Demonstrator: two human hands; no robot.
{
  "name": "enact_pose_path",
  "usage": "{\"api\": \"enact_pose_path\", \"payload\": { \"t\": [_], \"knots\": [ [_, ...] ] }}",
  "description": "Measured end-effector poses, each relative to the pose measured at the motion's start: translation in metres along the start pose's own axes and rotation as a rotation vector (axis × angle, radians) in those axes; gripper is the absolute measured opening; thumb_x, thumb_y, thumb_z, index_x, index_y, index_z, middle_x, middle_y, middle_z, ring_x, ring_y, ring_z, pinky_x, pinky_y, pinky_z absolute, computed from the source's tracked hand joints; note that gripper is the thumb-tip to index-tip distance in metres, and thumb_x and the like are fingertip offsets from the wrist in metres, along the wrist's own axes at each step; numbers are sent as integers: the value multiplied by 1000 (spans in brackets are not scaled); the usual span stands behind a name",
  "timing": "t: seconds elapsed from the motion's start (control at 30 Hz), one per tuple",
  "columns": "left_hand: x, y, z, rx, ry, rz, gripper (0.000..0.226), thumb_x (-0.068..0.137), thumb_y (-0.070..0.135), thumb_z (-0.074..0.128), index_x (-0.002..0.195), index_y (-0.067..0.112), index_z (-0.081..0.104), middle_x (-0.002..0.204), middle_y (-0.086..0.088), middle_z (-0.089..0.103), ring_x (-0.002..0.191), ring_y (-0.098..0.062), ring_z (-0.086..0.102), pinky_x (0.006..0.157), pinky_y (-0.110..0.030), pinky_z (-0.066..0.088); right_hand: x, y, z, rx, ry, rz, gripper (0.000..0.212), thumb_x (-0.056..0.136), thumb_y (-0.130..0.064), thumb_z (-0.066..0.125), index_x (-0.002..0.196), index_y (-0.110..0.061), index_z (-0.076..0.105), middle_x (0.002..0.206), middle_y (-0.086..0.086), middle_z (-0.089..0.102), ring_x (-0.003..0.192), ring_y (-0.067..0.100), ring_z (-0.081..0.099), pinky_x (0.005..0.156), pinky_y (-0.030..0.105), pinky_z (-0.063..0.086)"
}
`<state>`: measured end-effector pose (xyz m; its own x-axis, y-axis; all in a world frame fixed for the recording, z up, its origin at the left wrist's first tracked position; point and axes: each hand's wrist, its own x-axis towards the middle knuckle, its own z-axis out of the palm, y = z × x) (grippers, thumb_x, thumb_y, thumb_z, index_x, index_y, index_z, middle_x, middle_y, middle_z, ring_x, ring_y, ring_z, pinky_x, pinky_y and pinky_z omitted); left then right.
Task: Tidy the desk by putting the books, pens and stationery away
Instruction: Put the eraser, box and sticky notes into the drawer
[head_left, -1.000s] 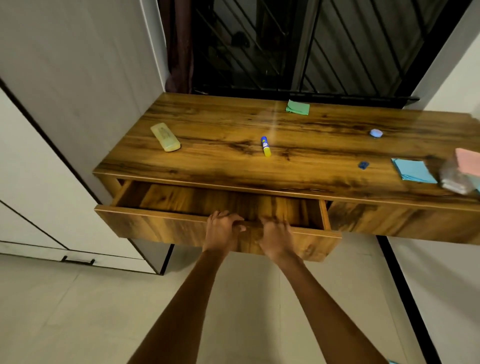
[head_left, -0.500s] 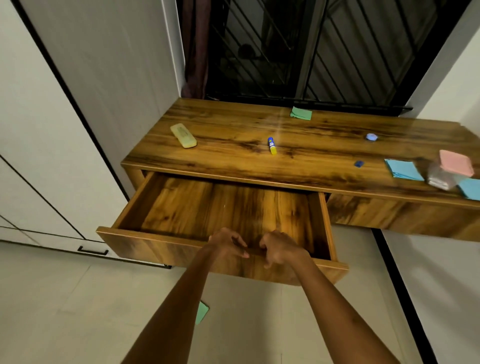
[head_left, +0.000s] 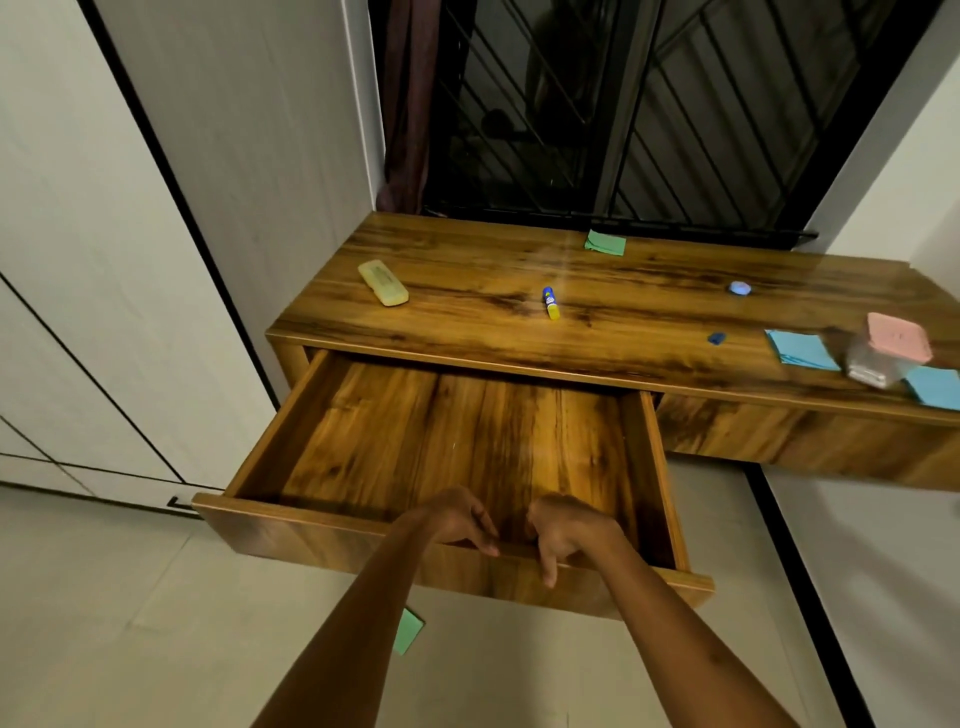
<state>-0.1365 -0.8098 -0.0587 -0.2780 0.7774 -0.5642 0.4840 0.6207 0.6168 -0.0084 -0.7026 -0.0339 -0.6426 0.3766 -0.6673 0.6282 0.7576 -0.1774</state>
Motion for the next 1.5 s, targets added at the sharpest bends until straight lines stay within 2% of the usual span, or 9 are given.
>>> {"api": "enact_pose_path", "payload": {
  "t": [0.17,0.37,0.5,0.7,0.9,1.13,1.23,1.33,1.5],
  "knots": [
    [16,-6,-15,-248,208,10,10,82,23,71,78,23,61,81,4,63,84,-13,61,80,-33,51,9,6,-22,390,-98,28,32,78,-20,77,105,-8,64,105,12,68,102,22,65,71,29,53],
    [46,4,-78,-552,785,39,12,86,11,66,97,6,65,91,-1,62,80,-13,60,53,-8,44,56,16,-93,847,769,139,9,85,-24,69,83,-16,67,98,8,71,97,23,65,87,37,51],
    [84,6,-132,-414,990,40,31,85,26,66,109,7,60,117,-14,60,113,-28,54,93,-39,46,106,26,-155,796,898,177,12,90,-21,61,98,-14,64,110,13,68,109,31,61,87,34,47],
    [149,19,-197,-310,1055,-121,52,89,36,60,130,7,48,138,-18,39,129,-35,33,108,-43,29,186,40,-219,569,926,208,47,95,-19,48,142,-18,41,136,19,45,122,38,47,98,38,40],
    [215,20,-247,-218,1170,-182,60,88,40,60,138,13,40,145,-24,30,129,-41,31,105,-50,30,242,58,-254,384,782,229,55,98,-22,43,148,-32,22,158,12,9,139,37,24,108,48,29],
    [262,5,-302,-98,1100,-359,55,92,41,53,138,16,38,151,-28,18,135,-46,22,112,-51,21,278,72,-262,159,884,236,39,93,-6,44,128,-16,57,127,16,55,121,35,41,96,40,40],
    [266,-1,-308,-12,1061,-408,44,92,19,55,132,8,40,148,-31,21,130,-47,28,108,-52,25,284,75,-259,173,950,215,32,90,1,45,113,-7,65,118,16,61,118,35,43,97,37,40],
    [259,-4,-304,70,1046,-433,61,83,-1,56,137,10,30,137,-30,36,125,-46,33,104,-50,29,287,75,-256,289,1001,156,36,84,2,50,112,-17,64,117,10,63,115,32,46,96,35,39],
    [233,-18,-304,-76,905,-283,90,77,13,69,148,17,14,133,-24,47,125,-42,38,104,-46,31,277,51,-249,613,1047,77,56,76,9,51,127,-14,48,109,18,62,109,37,51,88,42,45]
  ]
}}
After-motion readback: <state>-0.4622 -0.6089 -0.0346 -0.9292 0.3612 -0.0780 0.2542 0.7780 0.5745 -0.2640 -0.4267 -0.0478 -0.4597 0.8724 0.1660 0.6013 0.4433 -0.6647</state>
